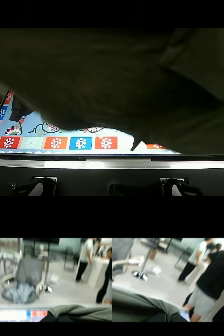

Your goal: Fold the shirts.

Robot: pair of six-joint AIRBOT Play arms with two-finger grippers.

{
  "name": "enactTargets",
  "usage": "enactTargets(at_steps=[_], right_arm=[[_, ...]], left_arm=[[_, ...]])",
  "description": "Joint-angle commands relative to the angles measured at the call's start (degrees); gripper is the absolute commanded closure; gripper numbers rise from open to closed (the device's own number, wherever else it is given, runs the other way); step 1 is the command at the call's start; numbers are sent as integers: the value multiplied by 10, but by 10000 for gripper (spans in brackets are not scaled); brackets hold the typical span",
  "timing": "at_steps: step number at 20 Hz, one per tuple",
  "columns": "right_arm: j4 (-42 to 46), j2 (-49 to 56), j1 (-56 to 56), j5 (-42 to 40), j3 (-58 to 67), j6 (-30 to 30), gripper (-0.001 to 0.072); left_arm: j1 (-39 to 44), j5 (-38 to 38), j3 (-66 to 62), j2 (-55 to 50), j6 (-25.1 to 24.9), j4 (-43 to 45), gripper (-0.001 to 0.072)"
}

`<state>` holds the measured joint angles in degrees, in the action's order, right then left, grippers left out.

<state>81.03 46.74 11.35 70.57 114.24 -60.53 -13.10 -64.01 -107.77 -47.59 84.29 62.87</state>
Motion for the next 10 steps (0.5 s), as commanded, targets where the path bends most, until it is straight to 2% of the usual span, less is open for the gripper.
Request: enactTargets(at_steps=[1,3,6,10], right_arm=[[-1,95,-2,130,1,18,667],[-16,207,-2,163,1,47,668],[-60,402,-2,215,0,37,668],[-130,619,-2,137,0,-13,668]], left_arm=[[1,-109,60,-62,1,11,676],[5,-109,139,-113,-15,13,676],[13,-68,240,-221,-41,21,676],[15,-28,244,-409,-48,-6,675]])
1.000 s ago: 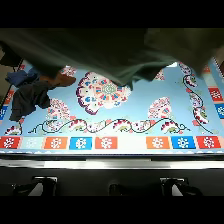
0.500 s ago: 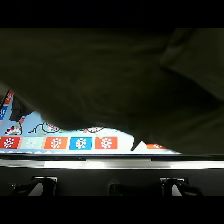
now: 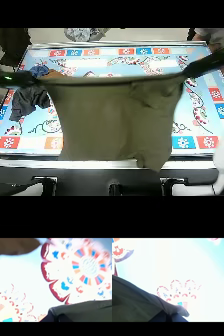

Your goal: Fold the shirts.

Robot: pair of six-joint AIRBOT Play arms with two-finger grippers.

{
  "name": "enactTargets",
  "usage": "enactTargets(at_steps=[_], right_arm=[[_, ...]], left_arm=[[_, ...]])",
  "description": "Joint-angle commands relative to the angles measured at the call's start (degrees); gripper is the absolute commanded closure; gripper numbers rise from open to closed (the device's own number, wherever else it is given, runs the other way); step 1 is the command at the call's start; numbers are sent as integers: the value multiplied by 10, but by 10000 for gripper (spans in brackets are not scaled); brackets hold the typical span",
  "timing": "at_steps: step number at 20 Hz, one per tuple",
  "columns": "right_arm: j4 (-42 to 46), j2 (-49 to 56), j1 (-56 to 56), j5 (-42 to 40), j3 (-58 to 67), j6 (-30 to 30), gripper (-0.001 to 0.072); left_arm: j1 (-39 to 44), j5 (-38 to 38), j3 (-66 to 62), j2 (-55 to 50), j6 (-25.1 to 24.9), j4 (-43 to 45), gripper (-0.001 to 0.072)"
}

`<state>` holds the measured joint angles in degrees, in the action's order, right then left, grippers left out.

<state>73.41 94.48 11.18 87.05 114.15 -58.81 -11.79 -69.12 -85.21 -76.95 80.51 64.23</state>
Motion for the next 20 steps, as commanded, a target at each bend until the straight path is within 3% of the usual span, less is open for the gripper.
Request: enactTargets(at_steps=[1,4,7,10,12,14,20], right_arm=[[-73,174,0,-45,1,-32,667],[-98,221,0,-107,1,-31,667],[-101,214,8,-163,1,-30,666],[-100,174,22,-70,1,-5,666],[-33,152,21,35,1,35,665],[7,152,14,107,-7,8,665],[7,153,-13,87,-163,-43,666]], left_arm=[[2,32,5,-154,-10,-36,675],[2,50,-28,-224,-12,-89,675],[1,86,-35,-236,-51,-98,675],[-4,18,-51,-231,-42,-97,675],[-6,-73,-52,-234,-34,-89,675],[-3,-134,-47,-238,-30,-41,675],[2,-140,-5,-253,8,6,676]])
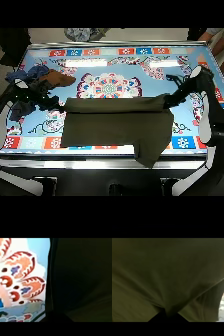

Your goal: Fold the shirts.

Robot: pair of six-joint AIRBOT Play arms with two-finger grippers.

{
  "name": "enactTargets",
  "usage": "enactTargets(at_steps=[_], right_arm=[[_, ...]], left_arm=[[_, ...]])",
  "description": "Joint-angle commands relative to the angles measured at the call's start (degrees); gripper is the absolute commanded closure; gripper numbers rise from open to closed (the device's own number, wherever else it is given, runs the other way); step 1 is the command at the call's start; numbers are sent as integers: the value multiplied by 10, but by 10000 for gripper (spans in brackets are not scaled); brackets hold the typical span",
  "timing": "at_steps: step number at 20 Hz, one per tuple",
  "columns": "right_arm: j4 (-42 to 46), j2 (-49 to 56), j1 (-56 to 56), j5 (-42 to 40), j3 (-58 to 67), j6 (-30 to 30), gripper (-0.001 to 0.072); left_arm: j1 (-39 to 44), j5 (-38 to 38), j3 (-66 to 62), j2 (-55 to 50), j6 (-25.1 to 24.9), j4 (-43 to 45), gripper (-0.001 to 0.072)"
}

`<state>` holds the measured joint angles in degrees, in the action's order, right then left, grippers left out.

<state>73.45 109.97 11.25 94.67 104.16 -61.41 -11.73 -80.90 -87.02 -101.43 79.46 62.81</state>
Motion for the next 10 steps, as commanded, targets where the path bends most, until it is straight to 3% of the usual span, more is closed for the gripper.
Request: enactTargets(at_steps=[1,5,6,7,8,10], right_arm=[[7,-2,-17,3,-82,-21,666],[5,-9,-21,-27,-97,-32,646],[6,-18,-19,-32,-97,-33,521],[5,-31,-14,-33,-93,-33,307],[12,-47,-3,-31,-89,-22,191],[24,-89,33,-3,-82,-9,146]], left_arm=[[2,-22,14,-10,23,19,676],[8,-23,14,-12,35,17,664],[7,-27,14,-10,35,7,522],[3,-39,10,-9,36,3,313],[-1,-60,3,-6,35,3,185],[-19,-97,-8,13,35,5,177]])
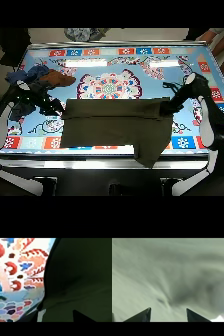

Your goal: Fold the shirts.

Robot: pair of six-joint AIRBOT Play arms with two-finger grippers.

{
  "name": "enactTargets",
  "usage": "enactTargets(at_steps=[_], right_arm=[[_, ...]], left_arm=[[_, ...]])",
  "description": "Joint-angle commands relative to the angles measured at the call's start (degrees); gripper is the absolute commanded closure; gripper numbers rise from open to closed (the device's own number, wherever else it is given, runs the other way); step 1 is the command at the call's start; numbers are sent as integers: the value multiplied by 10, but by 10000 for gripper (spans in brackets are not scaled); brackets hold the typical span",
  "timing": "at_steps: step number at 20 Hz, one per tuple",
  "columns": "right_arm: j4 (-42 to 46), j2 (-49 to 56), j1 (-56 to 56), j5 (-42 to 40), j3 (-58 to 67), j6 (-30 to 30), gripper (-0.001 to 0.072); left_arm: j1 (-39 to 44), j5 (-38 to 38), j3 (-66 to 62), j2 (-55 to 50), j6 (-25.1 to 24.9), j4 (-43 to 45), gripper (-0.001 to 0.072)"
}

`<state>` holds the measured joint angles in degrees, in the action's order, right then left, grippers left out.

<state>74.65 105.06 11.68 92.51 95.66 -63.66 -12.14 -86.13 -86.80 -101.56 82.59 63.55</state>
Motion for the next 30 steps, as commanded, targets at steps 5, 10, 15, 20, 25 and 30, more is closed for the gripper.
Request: enactTargets(at_steps=[5,10,15,20,25,30], right_arm=[[46,-134,118,87,-53,26,156],[39,-223,117,32,-239,45,175],[40,-262,117,3,-331,55,175],[42,-291,117,-12,-359,59,173],[46,-325,117,-36,-440,62,168],[-33,-325,117,-104,-532,84,146]], left_arm=[[-38,-58,104,121,3,71,251],[-37,50,389,237,-35,69,251],[-37,127,485,252,-49,-2,254],[-37,189,496,254,-48,-12,532],[-37,214,495,275,-56,-12,674],[-37,204,495,289,-61,-12,674]])
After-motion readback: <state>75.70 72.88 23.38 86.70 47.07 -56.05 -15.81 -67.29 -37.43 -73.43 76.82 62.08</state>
